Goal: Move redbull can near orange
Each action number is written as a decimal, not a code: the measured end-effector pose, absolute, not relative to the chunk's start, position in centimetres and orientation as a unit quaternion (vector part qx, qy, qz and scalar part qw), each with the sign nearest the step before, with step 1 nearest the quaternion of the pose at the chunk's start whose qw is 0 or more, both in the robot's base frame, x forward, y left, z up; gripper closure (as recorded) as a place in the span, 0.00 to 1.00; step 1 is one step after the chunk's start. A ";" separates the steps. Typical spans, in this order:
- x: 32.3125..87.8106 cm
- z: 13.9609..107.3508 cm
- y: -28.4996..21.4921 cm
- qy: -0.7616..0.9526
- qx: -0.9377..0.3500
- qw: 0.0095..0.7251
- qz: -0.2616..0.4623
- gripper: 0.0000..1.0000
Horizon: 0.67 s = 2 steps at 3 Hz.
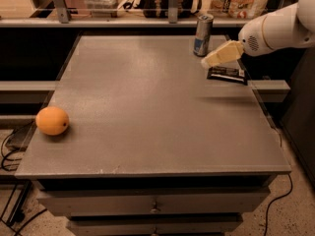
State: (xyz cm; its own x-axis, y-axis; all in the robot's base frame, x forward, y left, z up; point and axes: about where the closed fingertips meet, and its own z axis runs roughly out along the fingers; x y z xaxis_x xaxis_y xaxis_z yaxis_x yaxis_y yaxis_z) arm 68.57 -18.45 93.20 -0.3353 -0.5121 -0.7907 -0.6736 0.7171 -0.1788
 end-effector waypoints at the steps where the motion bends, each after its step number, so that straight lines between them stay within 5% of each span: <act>1: 72.7 93.0 -18.7 0.803 -0.325 0.491 0.092 0.00; 2: 76.5 92.4 -18.4 0.797 -0.299 0.516 0.093 0.00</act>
Offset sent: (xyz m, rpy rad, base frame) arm 0.1252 0.0006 -0.0114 0.1687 -0.1722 -0.1624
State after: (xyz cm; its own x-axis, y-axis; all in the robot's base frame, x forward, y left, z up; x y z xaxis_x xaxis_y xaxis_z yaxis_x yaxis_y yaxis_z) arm 76.51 -18.36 92.38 -0.2872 -0.3816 -0.8786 -0.5730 0.8035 -0.1617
